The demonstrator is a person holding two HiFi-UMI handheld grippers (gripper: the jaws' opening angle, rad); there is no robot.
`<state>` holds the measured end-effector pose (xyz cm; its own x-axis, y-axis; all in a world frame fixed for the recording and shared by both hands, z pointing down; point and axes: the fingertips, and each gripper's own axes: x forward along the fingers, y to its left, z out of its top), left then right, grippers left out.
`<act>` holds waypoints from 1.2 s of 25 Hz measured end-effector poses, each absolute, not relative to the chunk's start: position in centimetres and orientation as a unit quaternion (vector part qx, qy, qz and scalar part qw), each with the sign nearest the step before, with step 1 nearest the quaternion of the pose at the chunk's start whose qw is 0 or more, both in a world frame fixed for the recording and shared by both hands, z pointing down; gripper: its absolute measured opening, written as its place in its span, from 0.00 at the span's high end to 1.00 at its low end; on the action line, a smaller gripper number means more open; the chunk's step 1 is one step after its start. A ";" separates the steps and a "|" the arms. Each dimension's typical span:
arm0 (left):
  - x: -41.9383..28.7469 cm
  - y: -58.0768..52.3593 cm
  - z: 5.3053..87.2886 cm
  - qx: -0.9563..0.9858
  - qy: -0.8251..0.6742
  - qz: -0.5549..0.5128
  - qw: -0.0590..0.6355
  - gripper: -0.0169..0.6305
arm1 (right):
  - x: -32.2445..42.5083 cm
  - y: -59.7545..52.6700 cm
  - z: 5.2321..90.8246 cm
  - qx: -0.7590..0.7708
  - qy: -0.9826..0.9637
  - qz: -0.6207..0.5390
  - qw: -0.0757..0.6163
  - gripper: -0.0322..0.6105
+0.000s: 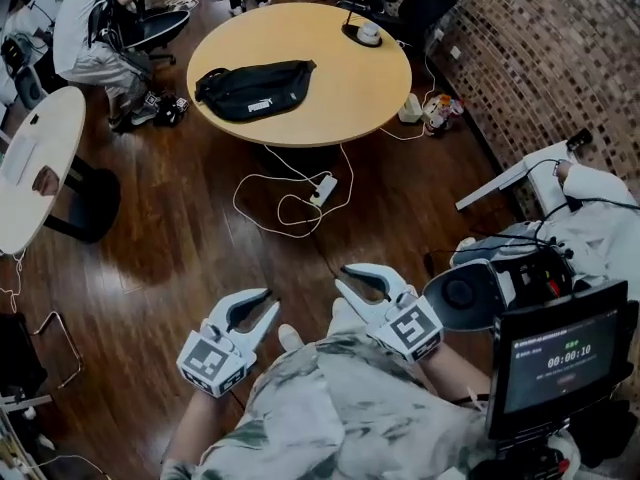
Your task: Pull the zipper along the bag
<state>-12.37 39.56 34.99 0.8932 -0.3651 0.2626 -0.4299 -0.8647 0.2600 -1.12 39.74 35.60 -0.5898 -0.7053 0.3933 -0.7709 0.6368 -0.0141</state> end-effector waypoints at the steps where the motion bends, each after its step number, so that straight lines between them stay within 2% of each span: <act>1: -12.4 39.7 34.7 0.960 -0.213 0.100 0.154 0.86 | -1.1 40.2 35.5 0.413 -0.889 0.089 0.177 0.84; 7: -10.1 41.3 34.2 0.959 -0.225 0.080 0.152 0.86 | 0.7 42.2 34.6 0.413 -0.894 0.072 0.156 0.84; 18: 1.3 47.1 32.3 0.966 -0.193 0.078 0.152 0.87 | 8.9 48.1 33.0 0.415 -0.896 0.066 0.146 0.87; 30: 4.2 50.7 34.8 0.960 -0.208 0.101 0.160 0.87 | 11.5 51.0 35.5 0.392 -0.904 0.059 0.157 0.89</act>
